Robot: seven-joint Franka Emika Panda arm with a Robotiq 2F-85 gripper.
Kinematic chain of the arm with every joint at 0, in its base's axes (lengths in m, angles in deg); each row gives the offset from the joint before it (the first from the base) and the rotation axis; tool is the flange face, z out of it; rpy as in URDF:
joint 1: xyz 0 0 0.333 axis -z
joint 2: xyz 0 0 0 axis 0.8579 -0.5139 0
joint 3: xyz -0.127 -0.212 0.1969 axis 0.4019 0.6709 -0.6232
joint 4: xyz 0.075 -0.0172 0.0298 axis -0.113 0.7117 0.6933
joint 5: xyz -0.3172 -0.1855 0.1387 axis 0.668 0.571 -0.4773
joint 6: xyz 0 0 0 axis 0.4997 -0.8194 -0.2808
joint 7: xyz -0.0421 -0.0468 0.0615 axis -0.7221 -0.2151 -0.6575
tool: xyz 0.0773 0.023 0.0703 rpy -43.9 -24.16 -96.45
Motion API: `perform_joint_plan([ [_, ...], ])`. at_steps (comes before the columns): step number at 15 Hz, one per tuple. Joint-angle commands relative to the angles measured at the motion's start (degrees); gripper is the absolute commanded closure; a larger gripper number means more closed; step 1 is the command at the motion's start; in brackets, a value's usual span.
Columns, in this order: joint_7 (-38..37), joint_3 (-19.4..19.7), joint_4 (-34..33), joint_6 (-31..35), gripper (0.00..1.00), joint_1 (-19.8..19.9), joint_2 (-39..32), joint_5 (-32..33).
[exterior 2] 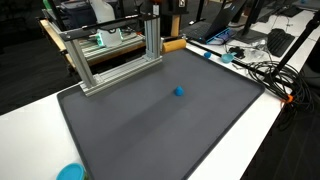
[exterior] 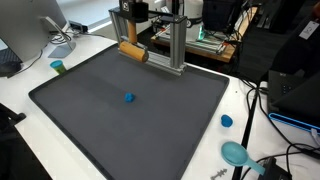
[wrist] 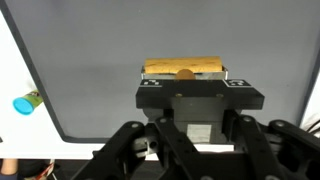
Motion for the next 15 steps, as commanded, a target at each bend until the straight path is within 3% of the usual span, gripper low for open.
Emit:
perform_joint_plan([
  [1, 2.2, 3.8, -14.0, -8.2, 0.78, -1.5, -9.5, -2.0],
  [2, 3.4, 4.7, -16.2, -9.8, 0.78, -1.6, -11.2, -2.6],
  [3, 1.3, 4.7, -9.1, -5.2, 0.53, -2.5, -7.2, -0.8],
  [7, 2.8, 6.0, -14.3, -7.6, 0.53, -2.5, -11.1, -1.6],
  [8, 2.8, 6.0, -14.4, -7.7, 0.78, -2.6, -11.2, -1.6],
  [15, 10.0, 8.8, -4.1, 9.0, 0.78, -1.0, -11.7, -10.2],
])
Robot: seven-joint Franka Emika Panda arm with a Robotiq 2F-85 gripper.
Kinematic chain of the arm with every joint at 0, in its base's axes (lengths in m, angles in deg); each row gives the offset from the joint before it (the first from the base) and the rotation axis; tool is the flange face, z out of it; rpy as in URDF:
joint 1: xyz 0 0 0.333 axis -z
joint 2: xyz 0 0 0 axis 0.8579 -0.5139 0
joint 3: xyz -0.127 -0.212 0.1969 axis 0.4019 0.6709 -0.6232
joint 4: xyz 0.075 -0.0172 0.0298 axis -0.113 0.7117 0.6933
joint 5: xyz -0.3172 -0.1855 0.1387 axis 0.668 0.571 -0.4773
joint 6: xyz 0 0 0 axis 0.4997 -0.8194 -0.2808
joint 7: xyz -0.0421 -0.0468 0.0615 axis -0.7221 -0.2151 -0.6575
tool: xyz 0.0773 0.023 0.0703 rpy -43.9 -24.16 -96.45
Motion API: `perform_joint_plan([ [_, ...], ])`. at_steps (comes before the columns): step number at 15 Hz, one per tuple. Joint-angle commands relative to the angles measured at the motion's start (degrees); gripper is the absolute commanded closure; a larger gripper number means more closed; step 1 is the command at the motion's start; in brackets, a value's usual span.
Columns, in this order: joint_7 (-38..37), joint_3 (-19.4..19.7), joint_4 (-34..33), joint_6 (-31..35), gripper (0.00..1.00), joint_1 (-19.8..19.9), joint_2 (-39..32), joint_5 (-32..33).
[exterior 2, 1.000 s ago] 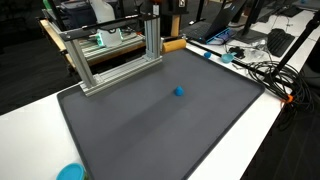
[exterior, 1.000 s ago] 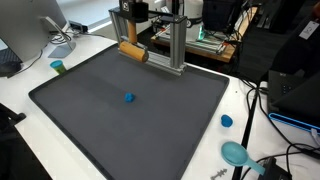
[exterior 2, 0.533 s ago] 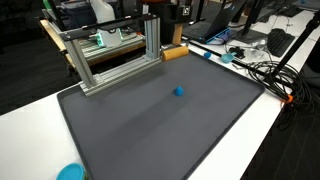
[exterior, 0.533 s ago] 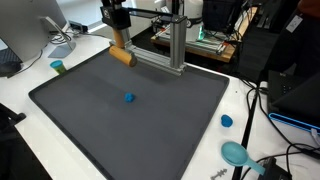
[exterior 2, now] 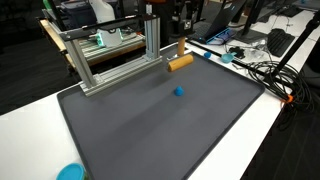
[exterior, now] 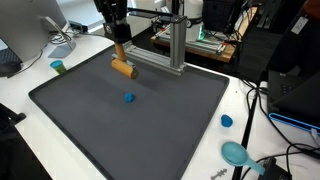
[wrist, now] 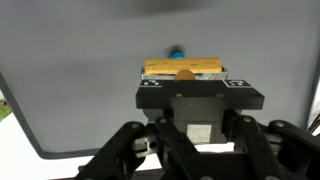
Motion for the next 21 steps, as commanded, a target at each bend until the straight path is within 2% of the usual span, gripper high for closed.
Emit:
perform_joint_plan([
  [1, 4.3, 2.3, 4.7, 7.3, 0.78, 0.6, -0.9, -3.1],
  [4, 1.5, 3.5, 6.6, 9.7, 0.78, -0.1, -1.2, -1.6],
  [5, 2.8, 3.6, 5.3, 8.2, 0.53, -0.1, -2.5, -1.5],
  [7, 2.6, 3.7, 5.9, 9.0, 0.53, -0.1, -2.8, -1.5],
  [8, 2.4, 3.7, 5.9, 9.0, 0.78, -0.2, -2.7, -1.5],
  [17, 0.3, 3.4, 14.5, 22.2, 0.78, -4.2, -1.7, 2.3],
  [21, -2.5, 4.1, 15.5, 21.4, 0.78, -5.2, 0.2, 7.8],
])
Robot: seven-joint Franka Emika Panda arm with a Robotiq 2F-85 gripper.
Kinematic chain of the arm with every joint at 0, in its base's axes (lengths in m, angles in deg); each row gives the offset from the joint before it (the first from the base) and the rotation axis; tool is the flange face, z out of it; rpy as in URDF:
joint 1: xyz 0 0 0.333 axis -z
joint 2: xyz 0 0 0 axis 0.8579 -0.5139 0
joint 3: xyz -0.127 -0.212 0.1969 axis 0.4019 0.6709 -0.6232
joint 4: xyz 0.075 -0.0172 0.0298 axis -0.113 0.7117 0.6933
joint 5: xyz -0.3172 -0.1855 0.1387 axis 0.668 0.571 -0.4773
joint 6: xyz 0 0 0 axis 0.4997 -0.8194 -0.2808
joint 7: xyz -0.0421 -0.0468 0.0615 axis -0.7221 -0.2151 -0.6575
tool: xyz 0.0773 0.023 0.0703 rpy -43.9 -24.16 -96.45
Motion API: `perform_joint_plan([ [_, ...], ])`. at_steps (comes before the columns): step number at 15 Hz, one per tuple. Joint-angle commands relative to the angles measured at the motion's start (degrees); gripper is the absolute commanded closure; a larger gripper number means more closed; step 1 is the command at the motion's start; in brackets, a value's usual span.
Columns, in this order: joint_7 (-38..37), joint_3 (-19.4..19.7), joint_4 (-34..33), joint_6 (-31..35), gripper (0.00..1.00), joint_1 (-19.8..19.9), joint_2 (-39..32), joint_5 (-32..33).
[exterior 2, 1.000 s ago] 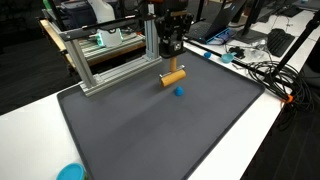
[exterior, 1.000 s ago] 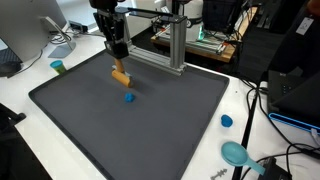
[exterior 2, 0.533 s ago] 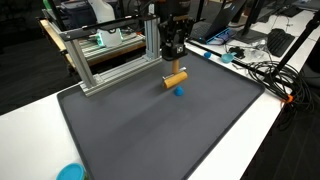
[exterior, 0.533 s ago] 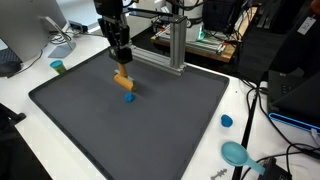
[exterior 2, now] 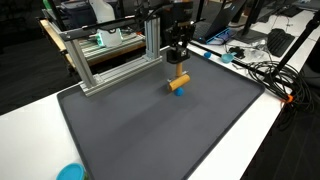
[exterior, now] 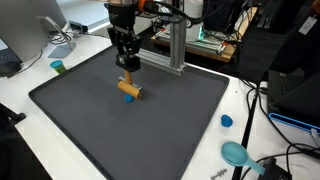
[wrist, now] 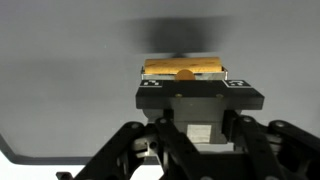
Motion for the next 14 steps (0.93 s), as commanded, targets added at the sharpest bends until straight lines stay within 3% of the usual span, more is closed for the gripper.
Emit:
perform_joint_plan([
  [1, -2.2, 0.8, 1.8, 0.1, 0.78, -0.8, 3.5, 3.5],
  [14, 1.2, 0.1, -1.0, 0.2, 0.78, 1.0, 0.1, -2.2],
])
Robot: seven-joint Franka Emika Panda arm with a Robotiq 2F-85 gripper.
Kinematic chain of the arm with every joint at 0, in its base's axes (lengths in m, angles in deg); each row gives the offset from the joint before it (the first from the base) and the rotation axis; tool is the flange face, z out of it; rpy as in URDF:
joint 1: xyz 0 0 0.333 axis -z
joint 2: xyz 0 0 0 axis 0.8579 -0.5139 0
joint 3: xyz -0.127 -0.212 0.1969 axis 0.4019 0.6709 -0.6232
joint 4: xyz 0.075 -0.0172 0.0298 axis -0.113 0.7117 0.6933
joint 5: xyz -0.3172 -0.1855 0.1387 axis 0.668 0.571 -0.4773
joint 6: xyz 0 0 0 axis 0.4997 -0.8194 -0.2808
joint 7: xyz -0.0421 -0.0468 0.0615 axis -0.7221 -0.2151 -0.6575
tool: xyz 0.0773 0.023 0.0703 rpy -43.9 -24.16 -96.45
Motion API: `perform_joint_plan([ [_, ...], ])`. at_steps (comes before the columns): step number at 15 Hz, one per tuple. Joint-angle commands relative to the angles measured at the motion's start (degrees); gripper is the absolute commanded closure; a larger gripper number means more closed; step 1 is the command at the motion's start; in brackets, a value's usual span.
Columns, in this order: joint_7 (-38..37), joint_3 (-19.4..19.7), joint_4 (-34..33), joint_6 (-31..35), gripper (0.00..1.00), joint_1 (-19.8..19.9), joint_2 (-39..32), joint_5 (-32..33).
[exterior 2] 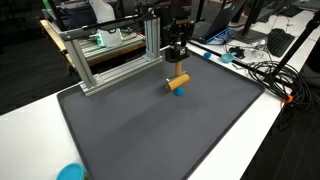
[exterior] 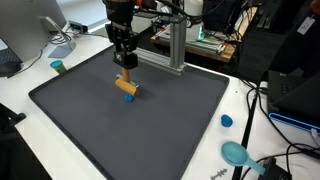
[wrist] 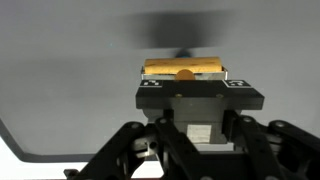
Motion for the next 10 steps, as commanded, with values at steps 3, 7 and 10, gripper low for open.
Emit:
perform_joint_plan([
  [3, 2.3, -0.2, -1.2, 0.4, 0.78, 0.3, -1.1, -3.0],
  [7, 1.5, 0.0, -0.3, 0.1, 0.78, -0.1, 0.1, -2.1],
  [10, 1.4, -0.1, 0.0, 1.1, 0.78, -0.3, 0.7, -2.0],
])
